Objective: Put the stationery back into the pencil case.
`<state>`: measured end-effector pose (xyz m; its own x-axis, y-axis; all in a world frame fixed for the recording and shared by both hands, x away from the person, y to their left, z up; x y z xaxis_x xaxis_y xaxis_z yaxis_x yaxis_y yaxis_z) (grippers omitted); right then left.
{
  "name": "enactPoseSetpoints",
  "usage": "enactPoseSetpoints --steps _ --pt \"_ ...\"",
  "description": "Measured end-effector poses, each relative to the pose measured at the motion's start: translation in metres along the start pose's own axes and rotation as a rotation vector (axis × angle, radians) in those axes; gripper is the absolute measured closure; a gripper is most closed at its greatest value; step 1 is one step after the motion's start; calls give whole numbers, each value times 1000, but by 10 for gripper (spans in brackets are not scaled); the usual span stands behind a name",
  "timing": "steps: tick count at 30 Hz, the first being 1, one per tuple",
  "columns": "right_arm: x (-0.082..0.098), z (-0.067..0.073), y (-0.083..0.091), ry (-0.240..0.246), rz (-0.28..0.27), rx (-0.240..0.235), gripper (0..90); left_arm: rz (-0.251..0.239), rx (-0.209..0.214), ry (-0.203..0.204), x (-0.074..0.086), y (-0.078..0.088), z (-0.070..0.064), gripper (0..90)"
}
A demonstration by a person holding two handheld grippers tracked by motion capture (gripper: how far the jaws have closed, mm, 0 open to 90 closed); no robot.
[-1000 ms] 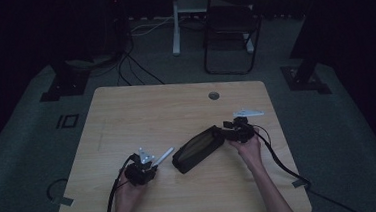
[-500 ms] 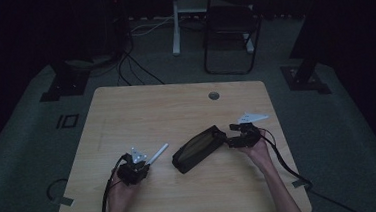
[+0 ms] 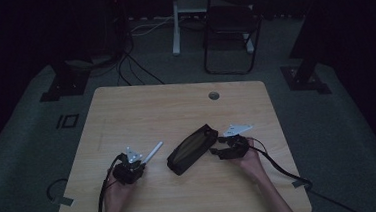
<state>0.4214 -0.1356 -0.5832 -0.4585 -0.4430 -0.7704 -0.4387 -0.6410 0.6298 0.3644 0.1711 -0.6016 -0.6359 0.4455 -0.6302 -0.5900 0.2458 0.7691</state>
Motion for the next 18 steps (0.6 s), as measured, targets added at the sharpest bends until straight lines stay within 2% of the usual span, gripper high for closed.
enactPoseSetpoints --steps 3,5,6,7,8,11,12,14,18 --pt "-6 3 3 -7 -24 11 320 -2 -4 4 0 0 2 761" --pt "-9 6 5 -9 -41 0 322 -4 -4 5 0 0 2 761" --pt "-12 17 9 -6 -58 -31 361 -3 -6 3 0 0 3 761" --pt "-12 17 9 -6 -58 -31 361 -3 -6 3 0 0 3 759" --pt "-11 33 10 13 -58 -103 425 -4 -7 4 0 0 3 759" --pt "-9 41 9 31 -49 -120 435 -4 -8 3 0 0 4 754" --pt "-6 58 2 84 -19 -135 459 -6 -8 5 0 0 4 752" --pt "-7 66 -4 116 -6 -143 475 -6 -7 5 0 0 4 752" --pt "-11 80 -17 141 13 -185 501 -8 -8 11 0 -1 5 750"
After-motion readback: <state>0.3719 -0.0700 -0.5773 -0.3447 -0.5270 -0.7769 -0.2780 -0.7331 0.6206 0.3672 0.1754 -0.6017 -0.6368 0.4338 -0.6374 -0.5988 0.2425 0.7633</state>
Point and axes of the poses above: each handheld gripper's, and its own axes: y roughly backward along the jaws, x roughly out of its underside, z roughly to its left, the point moved 9 cm from there along -y, roughly forward along the jaws, and after that the axes turned 1 degree about -x, right-handed, at the moved point
